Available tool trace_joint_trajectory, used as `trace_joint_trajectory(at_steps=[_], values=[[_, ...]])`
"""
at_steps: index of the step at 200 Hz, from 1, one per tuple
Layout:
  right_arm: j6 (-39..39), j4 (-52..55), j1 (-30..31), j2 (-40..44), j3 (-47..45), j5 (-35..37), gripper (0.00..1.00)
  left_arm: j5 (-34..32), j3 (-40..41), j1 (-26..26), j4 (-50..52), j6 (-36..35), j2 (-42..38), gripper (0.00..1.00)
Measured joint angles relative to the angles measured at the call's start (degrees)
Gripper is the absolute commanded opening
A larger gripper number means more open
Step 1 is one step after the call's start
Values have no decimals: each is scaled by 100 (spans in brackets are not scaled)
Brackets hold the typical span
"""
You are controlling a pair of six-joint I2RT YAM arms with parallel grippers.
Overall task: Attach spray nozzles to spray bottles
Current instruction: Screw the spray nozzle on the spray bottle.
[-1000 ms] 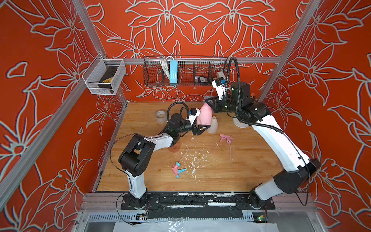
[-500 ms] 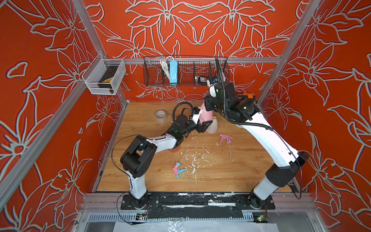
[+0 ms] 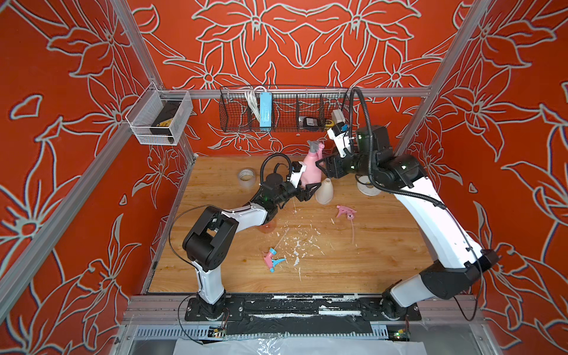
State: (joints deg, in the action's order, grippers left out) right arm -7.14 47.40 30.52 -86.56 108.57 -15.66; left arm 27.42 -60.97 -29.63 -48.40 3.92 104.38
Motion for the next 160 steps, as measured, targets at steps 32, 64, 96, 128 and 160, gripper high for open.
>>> trace_joint_trajectory(at_steps=[32,64,96,128,160], values=[[120,17,-17,-55,17,-584,68,208,0,0,39,13,0,43],[131,11,11,-308,133,-953,68,273,0,0,125,13,0,43],[15,-83,63,-382,133,-1174,66,293,0,0,179,13,0,43],[-72,-116,138,-560,321,-1259,64,328,-31,0,208,15,0,43],[-138,-149,203,-835,575,-1276,62,332,-66,0,262,17,0,43]])
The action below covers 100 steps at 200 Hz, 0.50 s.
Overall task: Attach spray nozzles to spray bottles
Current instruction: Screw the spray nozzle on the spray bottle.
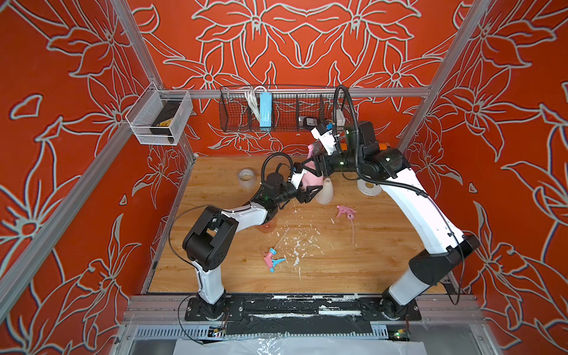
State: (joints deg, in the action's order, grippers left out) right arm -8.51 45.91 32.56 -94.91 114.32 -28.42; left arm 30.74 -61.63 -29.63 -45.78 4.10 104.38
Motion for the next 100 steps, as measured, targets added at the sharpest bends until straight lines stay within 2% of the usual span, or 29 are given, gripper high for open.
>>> trace_joint_trajectory(at_steps=[53,81,100], values=[[-20,247,17,-306,409,-28,64,203,-33,0,26,48,0,43],[173,470,-15,-160,428,-136,67,715,-33,87,-9,105,0,43],[264,304,-184,289,39,-326,68,1191,-31,210,-26,146,0,43]])
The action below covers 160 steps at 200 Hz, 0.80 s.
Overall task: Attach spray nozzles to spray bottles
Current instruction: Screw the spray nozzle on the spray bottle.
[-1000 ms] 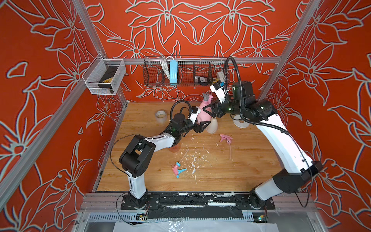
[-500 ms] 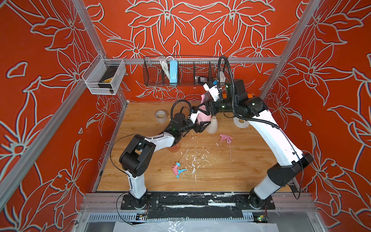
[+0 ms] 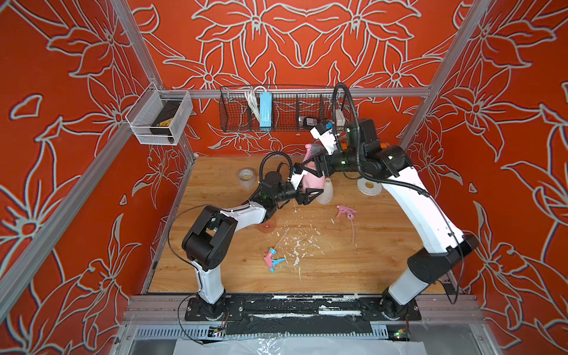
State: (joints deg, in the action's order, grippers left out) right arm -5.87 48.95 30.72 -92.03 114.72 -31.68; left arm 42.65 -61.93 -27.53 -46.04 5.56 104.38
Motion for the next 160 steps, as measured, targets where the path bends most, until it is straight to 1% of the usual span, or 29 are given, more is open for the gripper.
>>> trace_joint_trajectory(at_steps=[26,38,49,68,88,104,137,152,160], values=[[-94,-472,-649,656,-476,-501,71,531,0,151,-15,68,0,43],[-177,-713,-925,752,-505,-717,74,758,2,199,-42,116,0,43],[-245,-929,-1056,730,-503,-931,75,962,4,210,-76,168,0,43],[-291,-1141,-1084,509,-496,-1368,76,1261,4,210,-157,267,0,43],[-404,-1255,-1080,83,-494,-1867,77,1493,4,208,-225,356,-2,43],[-479,-1434,-1069,-190,-496,-2098,77,1631,20,210,-197,442,-2,43],[-597,-1725,-1038,-229,-597,-2306,70,1777,24,236,-192,560,-2,43],[-610,-1834,-984,-225,-634,-2317,71,1853,24,234,-232,595,-2,43],[-605,-1856,-979,-225,-643,-2306,73,1871,22,236,-245,614,-2,44]])
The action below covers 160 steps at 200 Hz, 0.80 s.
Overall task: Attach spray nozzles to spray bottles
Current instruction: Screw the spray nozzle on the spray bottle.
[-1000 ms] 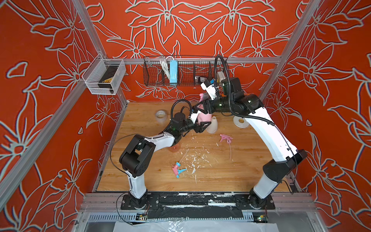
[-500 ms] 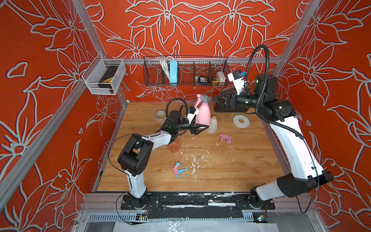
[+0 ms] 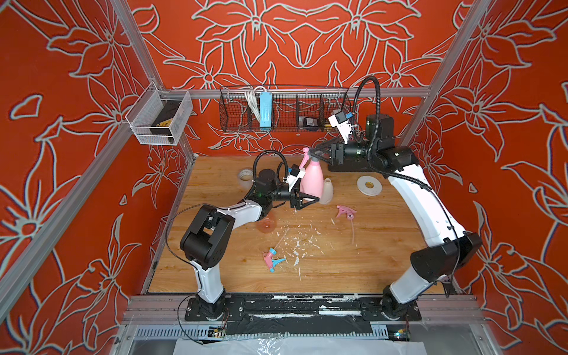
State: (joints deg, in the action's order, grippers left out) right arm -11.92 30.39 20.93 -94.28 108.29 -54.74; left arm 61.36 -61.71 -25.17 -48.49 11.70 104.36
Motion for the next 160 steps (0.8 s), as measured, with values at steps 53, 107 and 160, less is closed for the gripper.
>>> trace_joint_trajectory(at_steps=[53,107,160], values=[[74,-11,37,17,-37,177,79,37,0,0,44,50,0,43],[229,72,48,17,-42,197,97,90,0,0,127,138,0,43],[321,140,7,17,-42,221,97,140,0,0,133,197,0,42]])
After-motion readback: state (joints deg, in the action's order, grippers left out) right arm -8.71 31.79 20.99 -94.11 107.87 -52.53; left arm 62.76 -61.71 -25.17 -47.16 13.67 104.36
